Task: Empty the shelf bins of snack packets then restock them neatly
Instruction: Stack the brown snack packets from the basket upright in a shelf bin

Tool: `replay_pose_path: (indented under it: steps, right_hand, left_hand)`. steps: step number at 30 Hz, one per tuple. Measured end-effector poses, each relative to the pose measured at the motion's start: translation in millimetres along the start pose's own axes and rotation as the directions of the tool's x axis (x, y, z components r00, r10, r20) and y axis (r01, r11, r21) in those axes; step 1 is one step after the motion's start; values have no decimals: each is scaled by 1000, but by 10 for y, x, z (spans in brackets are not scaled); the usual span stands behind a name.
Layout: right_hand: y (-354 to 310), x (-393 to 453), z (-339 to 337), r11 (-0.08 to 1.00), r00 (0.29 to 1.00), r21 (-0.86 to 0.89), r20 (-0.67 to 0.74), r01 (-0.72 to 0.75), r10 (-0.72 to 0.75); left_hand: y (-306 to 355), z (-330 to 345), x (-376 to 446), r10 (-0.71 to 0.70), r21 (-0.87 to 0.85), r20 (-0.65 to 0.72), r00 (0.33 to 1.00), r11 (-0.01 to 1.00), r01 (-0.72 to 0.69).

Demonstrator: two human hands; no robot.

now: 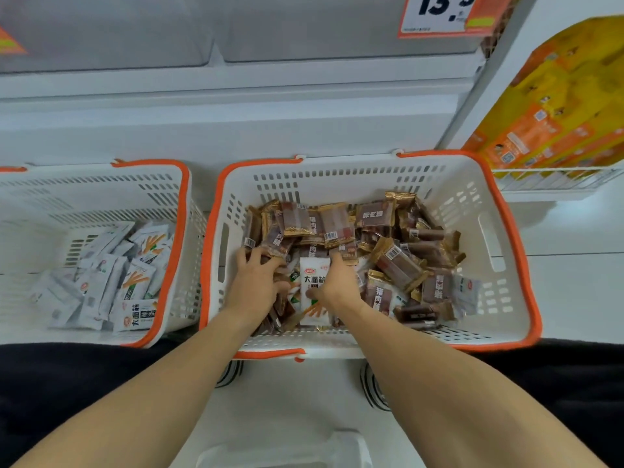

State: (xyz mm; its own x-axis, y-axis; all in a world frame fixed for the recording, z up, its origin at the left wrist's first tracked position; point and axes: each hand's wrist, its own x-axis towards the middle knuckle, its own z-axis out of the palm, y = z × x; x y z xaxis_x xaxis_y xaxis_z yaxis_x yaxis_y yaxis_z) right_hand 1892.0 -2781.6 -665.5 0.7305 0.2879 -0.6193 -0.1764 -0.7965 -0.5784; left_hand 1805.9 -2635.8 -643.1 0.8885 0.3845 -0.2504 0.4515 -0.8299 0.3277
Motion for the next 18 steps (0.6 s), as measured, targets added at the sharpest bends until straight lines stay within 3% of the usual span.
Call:
replay_pose_path:
  steps: [4, 8, 11, 14, 16, 18]
  right_hand:
    - [23, -10, -101, 992, 994, 96, 85, -80, 71]
    - [2, 106, -464, 982, 989, 133, 81, -131, 121]
    - [36, 201, -751, 980, 988, 126, 38, -155, 151]
    - [148, 242, -970, 951, 976, 223, 6, -213, 217]
    - [242, 237, -1044, 914, 962, 313, 2, -260, 273]
    - [334, 215, -1065, 862, 950, 412, 32, -296, 311]
  left_hand:
    - [93, -135, 219, -23, -85, -35, 999, 996, 20]
    - [176, -302, 465, 11, 14, 6, 1000, 1000, -11]
    - [235, -392, 656, 45, 34, -51, 998, 999, -43]
    - [475, -550, 787, 26, -157, -158, 987, 986, -52]
    - [711, -688, 841, -83, -348, -200, 976, 938, 8]
    - [900, -768, 912, -208, -571, -77, 975, 811, 128]
